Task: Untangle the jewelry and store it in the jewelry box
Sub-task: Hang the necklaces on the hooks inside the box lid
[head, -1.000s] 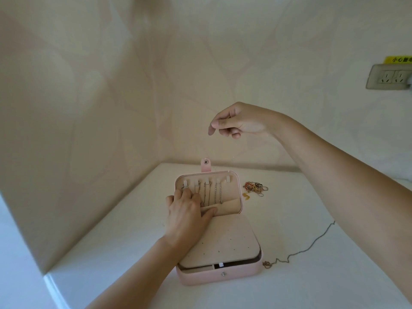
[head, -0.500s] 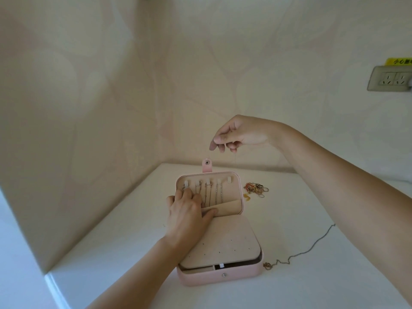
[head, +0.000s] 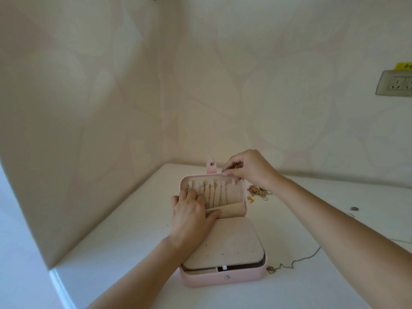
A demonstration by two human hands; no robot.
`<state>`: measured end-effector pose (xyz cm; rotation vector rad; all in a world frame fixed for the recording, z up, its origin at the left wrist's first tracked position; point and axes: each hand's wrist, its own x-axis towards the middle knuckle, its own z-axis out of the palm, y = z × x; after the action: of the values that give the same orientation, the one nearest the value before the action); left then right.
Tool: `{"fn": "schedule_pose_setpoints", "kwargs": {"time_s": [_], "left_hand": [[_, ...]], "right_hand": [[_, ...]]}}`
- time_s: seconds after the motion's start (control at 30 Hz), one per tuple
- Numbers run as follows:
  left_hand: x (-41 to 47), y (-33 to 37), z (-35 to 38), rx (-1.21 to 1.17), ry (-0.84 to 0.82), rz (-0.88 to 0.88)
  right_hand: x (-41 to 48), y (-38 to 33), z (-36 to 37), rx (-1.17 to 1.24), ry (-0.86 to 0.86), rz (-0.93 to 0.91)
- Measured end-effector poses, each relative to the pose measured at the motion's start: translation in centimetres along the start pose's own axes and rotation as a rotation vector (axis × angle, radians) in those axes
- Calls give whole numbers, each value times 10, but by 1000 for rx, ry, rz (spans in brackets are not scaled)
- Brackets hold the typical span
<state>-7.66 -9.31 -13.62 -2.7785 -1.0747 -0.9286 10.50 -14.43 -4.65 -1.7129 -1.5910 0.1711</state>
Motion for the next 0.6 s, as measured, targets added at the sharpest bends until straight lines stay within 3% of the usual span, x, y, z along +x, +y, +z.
{"fn": "schedule_pose_setpoints", "kwargs": {"time_s": [0.33, 0.6], "left_hand": [[1, -1, 0, 5, -20, -26], [1, -1, 0, 5, -14, -32]], "right_hand": [[-7, 16, 21, -296, 195, -232], [-11, 24, 25, -437, 178, -328]]}}
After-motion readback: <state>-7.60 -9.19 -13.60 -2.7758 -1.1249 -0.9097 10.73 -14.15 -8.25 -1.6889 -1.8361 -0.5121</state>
